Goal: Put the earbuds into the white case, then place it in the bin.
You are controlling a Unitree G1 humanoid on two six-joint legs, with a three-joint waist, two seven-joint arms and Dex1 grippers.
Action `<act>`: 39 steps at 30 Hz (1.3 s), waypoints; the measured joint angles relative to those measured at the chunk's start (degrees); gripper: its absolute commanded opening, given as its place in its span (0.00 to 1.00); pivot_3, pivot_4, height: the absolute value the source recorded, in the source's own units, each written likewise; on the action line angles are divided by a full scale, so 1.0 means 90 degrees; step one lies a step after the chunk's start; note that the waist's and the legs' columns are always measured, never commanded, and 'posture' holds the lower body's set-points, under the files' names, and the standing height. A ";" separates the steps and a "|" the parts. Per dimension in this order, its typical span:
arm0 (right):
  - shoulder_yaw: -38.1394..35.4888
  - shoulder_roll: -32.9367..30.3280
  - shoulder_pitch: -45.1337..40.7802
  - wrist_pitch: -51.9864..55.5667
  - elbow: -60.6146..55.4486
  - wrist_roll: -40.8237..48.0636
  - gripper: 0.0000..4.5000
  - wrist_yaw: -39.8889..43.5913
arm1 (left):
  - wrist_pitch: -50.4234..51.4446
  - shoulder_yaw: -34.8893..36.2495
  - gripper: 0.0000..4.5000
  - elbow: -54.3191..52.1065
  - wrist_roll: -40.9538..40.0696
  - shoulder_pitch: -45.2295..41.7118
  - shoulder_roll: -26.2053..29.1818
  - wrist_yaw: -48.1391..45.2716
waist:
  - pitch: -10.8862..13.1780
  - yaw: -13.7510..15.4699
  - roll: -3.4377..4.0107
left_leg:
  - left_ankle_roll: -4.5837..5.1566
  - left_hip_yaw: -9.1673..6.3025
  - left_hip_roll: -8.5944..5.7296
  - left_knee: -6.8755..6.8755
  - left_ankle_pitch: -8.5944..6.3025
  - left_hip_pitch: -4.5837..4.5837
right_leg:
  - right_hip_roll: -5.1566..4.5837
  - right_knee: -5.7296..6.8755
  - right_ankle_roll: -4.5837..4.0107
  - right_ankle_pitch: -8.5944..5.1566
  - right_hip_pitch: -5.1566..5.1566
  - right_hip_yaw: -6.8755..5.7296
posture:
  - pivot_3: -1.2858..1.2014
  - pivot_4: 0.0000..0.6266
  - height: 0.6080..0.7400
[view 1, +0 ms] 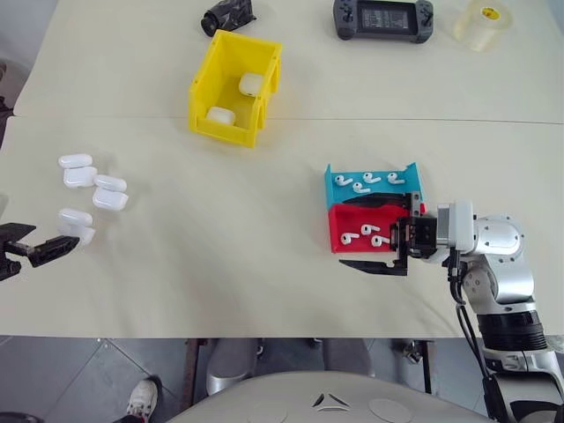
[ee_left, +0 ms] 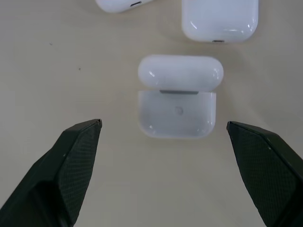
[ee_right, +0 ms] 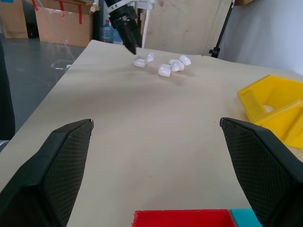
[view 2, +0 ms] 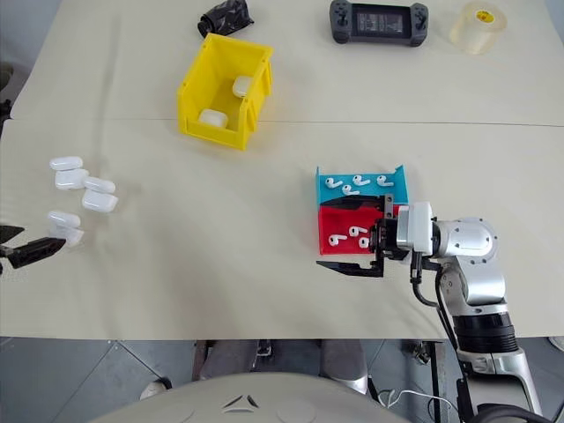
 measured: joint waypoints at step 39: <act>0.0016 0.0001 0.0146 0.0002 -0.0327 -0.0077 1.00 -0.0343 | -0.0788 -0.0268 0.61 0.0050 0.0573 -0.0493 -0.1206 -0.0750 | -0.0003 0.0018 -0.0003 | -0.0002 -0.0002 -0.0004 0.0010 0.0007 -0.0005 | -0.0003 0.0008 0.0001 0.0001 -0.0002 -0.0002 | 0.52 0.24 1.00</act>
